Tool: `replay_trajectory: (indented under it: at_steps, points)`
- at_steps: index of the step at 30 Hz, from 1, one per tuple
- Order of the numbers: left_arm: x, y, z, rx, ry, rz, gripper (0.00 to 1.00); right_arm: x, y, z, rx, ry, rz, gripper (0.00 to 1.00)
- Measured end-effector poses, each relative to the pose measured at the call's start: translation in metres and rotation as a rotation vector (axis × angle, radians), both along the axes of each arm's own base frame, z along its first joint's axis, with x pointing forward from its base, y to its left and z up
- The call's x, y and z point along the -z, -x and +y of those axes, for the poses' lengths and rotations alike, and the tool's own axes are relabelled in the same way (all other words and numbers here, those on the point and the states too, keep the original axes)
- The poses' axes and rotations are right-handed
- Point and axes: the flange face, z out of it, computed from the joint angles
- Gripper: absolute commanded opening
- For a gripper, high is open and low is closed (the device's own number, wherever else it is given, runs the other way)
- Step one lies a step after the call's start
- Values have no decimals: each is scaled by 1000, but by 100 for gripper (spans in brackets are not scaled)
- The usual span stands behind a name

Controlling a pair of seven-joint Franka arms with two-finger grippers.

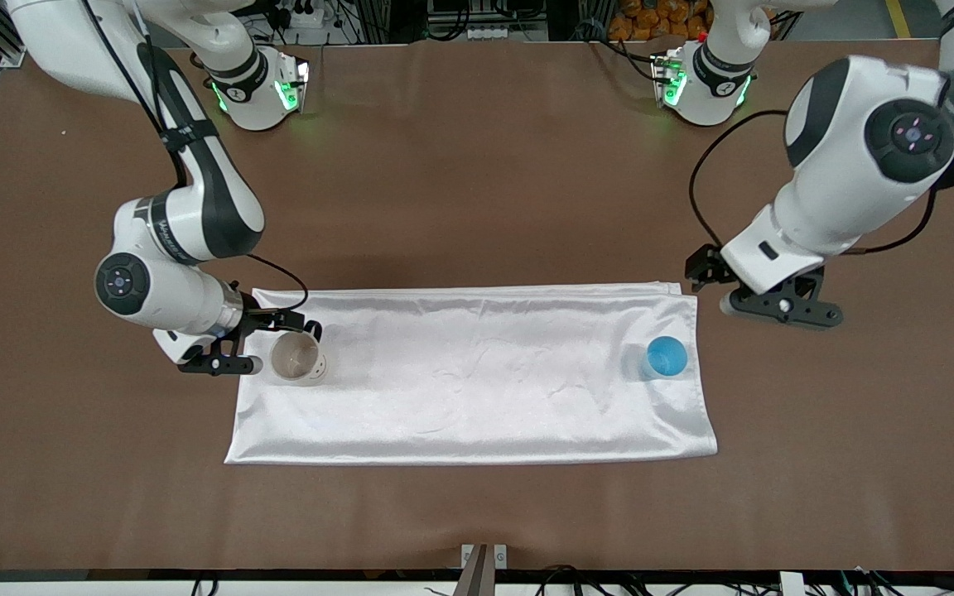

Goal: Place blue cup into white mug on table

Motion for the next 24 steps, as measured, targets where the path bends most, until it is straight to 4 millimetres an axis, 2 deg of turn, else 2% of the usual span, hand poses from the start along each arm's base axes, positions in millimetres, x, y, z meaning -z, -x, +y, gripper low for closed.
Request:
replay_trajectory:
  at_steps: [7,12,24]
  points:
    - [45,-20,-5,-22,16,-15,100,34,19,15,-21,5,-13,100]
    - [70,-27,-16,-31,25,-19,100,52,31,17,-26,11,-4,100]
    - [127,-37,-33,-35,38,-15,100,82,37,15,-21,13,-59,100]
